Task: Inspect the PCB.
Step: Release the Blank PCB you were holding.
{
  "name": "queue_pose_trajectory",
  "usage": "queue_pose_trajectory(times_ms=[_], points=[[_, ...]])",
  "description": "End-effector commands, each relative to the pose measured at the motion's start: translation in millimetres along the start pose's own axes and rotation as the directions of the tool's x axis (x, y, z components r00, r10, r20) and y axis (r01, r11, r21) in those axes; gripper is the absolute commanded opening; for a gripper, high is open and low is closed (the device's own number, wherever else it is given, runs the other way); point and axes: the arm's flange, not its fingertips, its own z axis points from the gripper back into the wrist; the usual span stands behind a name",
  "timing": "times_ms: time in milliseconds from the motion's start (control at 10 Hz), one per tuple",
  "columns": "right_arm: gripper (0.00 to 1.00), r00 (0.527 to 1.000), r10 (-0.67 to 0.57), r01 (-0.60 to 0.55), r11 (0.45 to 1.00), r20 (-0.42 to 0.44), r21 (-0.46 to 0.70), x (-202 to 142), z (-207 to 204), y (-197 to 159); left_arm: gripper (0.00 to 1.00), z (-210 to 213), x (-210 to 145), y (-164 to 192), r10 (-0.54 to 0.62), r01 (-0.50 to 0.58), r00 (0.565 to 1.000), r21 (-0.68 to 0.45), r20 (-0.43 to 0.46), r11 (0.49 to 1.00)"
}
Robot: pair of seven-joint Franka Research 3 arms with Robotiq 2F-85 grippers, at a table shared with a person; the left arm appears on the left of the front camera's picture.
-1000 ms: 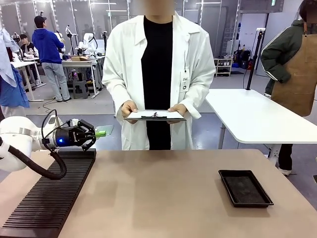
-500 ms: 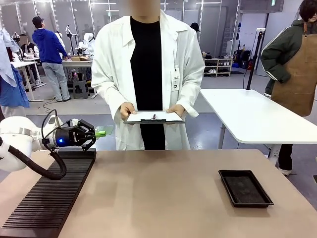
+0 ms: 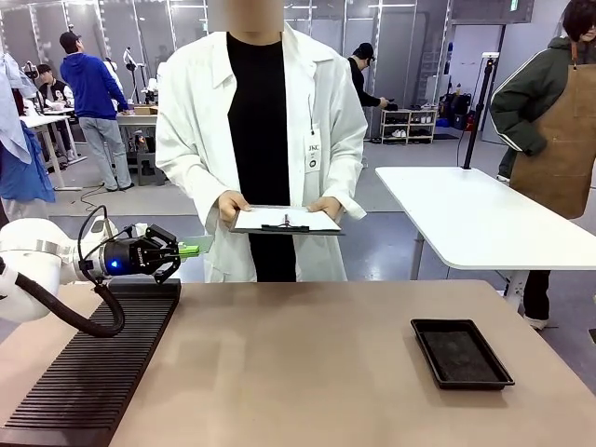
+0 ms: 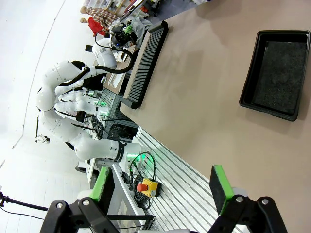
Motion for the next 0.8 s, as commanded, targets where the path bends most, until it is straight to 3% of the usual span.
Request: queue_pose_trajectory(times_ms=[0, 700], points=[[1.00, 1.000, 0.010, -0.010, 1.000, 0.004, 0.010, 0.1, 1.0, 0.3, 0.03, -0.9, -0.1, -0.4, 0.003, -0.003, 1.000, -0.001, -0.002, 1.000], [1.00, 1.000, 0.010, -0.010, 1.000, 0.004, 0.010, 0.1, 1.0, 0.3, 0.03, -0.9, -0.1, -0.4, 0.003, -0.003, 1.000, -0.001, -0.002, 1.000]])
